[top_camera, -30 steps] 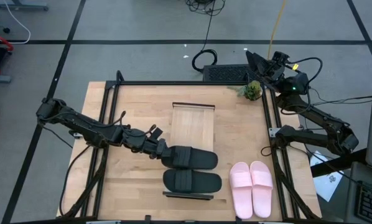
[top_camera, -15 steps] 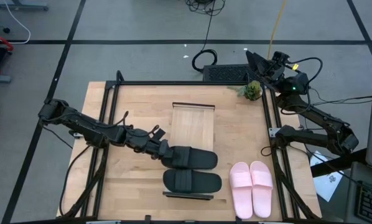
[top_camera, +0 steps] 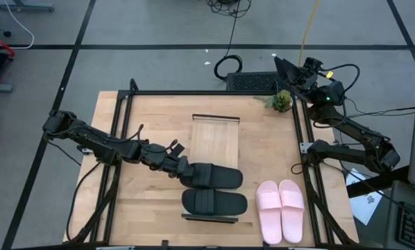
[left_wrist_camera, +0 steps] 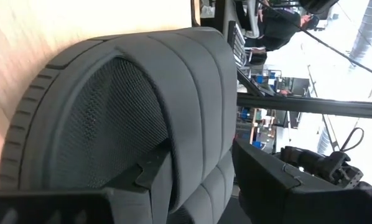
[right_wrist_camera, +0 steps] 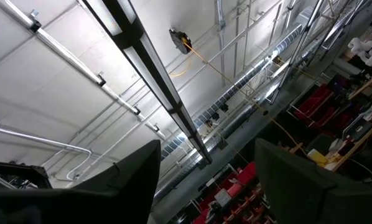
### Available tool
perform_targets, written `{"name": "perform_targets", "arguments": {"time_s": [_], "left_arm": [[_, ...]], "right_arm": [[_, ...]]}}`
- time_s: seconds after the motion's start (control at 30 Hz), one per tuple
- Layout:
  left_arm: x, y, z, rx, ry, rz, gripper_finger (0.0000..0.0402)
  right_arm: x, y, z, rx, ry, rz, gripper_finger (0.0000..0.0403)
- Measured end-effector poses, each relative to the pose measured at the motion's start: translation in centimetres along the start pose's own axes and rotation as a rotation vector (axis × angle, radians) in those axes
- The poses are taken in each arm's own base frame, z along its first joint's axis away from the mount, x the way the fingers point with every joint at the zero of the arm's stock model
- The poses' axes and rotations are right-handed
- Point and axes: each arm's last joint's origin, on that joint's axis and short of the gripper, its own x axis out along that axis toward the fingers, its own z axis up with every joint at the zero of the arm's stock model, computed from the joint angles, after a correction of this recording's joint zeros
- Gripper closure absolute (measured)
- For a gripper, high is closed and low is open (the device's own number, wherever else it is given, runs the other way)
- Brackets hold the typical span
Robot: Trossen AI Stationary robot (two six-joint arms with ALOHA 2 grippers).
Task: Pick and place slides into the shelf
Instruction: Put the black slipper on the shelf
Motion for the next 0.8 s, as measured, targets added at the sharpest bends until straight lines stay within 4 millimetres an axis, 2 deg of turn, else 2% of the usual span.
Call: {"name": "perform_targets", "arguments": {"time_s": [0.33,0.6,0.8], "left_arm": [[0.0,0.2,0.0,0.007,0.001,0.023,0.024],[-0.8,-0.3,0.0,0.028,-0.017,0.016,0.024],[-1.6,0.0,-0.1,0.029,-0.015,0.079,0.024]], "right_arm": [[0.0,0.0,0.0,0.002,0.003,0.001,0.0156],[0.0,0.0,0.0,0.01,0.004,0.002,0.0156],[0.0,0.0,0.0,0.008,0.003,0.005,0.0156]]}}
